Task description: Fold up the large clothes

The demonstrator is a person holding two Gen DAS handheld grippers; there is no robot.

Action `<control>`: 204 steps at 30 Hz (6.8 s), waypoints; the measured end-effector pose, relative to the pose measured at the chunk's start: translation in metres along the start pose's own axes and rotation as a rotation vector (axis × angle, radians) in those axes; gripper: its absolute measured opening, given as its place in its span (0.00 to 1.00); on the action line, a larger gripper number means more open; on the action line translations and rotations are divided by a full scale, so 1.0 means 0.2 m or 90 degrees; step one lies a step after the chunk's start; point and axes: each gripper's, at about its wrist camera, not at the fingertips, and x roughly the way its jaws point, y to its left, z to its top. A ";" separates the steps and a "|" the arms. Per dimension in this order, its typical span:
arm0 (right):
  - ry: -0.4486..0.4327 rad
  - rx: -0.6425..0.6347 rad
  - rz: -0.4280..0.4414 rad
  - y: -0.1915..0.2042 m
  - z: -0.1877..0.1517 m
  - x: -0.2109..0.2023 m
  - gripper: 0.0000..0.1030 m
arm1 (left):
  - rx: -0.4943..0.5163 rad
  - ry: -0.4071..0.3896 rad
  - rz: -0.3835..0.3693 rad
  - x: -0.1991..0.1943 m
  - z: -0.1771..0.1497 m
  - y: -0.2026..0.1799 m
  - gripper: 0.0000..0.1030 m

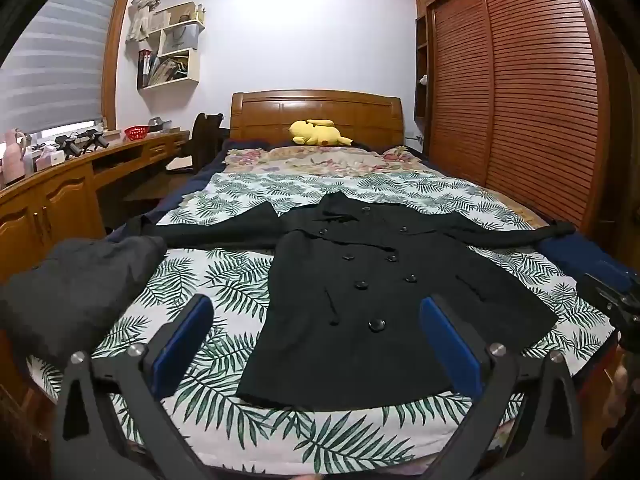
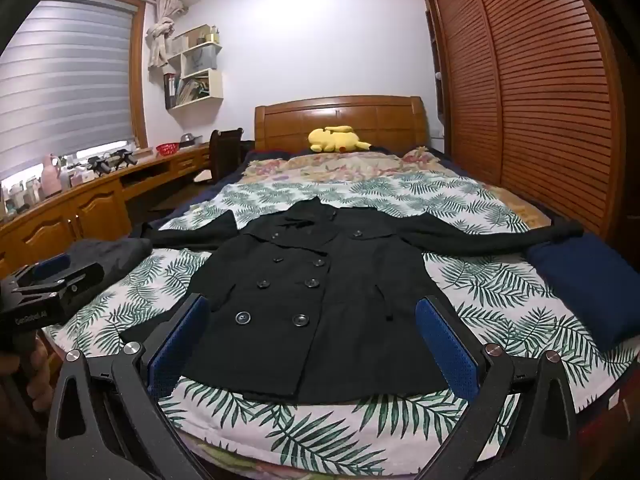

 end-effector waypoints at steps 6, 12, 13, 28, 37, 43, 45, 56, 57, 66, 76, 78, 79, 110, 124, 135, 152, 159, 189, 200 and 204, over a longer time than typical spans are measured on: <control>-0.001 0.001 -0.003 0.00 0.00 0.00 1.00 | -0.003 -0.001 0.001 0.01 0.00 0.03 1.00; 0.002 0.002 -0.003 0.01 -0.01 0.02 1.00 | 0.011 -0.010 0.001 0.00 0.00 -0.01 1.00; 0.002 0.002 -0.003 -0.01 -0.01 0.02 1.00 | 0.012 -0.012 0.001 -0.02 0.00 -0.03 1.00; 0.003 0.004 -0.002 -0.01 0.00 0.02 1.00 | 0.015 -0.016 0.001 -0.06 0.01 -0.05 1.00; 0.003 0.005 -0.002 -0.02 0.00 0.02 1.00 | 0.015 -0.017 0.002 -0.06 0.01 -0.05 1.00; 0.003 0.006 -0.002 -0.02 0.00 0.02 1.00 | 0.016 -0.018 0.003 -0.07 0.01 -0.05 1.00; 0.003 0.005 -0.002 -0.02 0.00 0.02 1.00 | 0.016 -0.019 0.002 -0.07 0.02 -0.05 1.00; 0.003 0.006 -0.002 -0.02 0.00 0.03 1.00 | 0.015 -0.020 0.002 -0.07 0.03 -0.06 1.00; 0.003 0.006 -0.002 -0.02 0.00 0.03 1.00 | 0.016 -0.020 0.003 -0.07 0.03 -0.06 1.00; 0.002 0.005 -0.002 -0.01 0.00 0.03 1.00 | 0.015 -0.021 0.003 -0.07 0.02 -0.06 1.00; 0.002 0.006 -0.002 -0.01 0.00 0.03 1.00 | 0.017 -0.024 0.000 -0.07 0.03 -0.06 1.00; 0.001 0.006 -0.003 -0.01 0.00 0.03 1.00 | 0.018 -0.022 0.002 -0.07 0.03 -0.06 1.00; 0.001 0.006 -0.002 -0.01 0.00 0.03 1.00 | 0.018 -0.023 0.002 -0.07 0.03 -0.06 1.00; 0.047 -0.056 0.059 0.19 -0.06 0.49 1.00 | 0.040 0.016 0.071 0.36 -0.04 0.26 1.00; 0.045 -0.066 0.128 0.37 0.15 1.01 1.00 | 0.043 0.047 0.123 0.75 0.11 0.60 1.00; 0.072 -0.099 0.151 0.51 0.22 1.46 1.00 | 0.032 0.105 0.112 1.11 0.19 0.83 1.00; 0.097 -0.084 0.137 0.38 0.13 1.59 1.00 | -0.116 0.212 0.043 1.90 0.30 1.15 1.00; 0.115 -0.077 0.141 0.37 0.10 1.63 1.00 | -0.127 0.229 0.065 2.11 0.31 1.30 0.99; 0.113 -0.085 0.135 0.39 0.10 1.61 1.00 | -0.036 0.251 0.043 2.31 0.39 1.20 0.02; 0.069 -0.079 0.115 0.29 0.23 1.32 1.00 | 0.086 0.156 -0.005 1.84 0.70 0.67 0.01; 0.066 -0.070 0.087 0.17 0.20 1.20 1.00 | 0.114 0.138 -0.017 1.71 0.76 0.47 0.01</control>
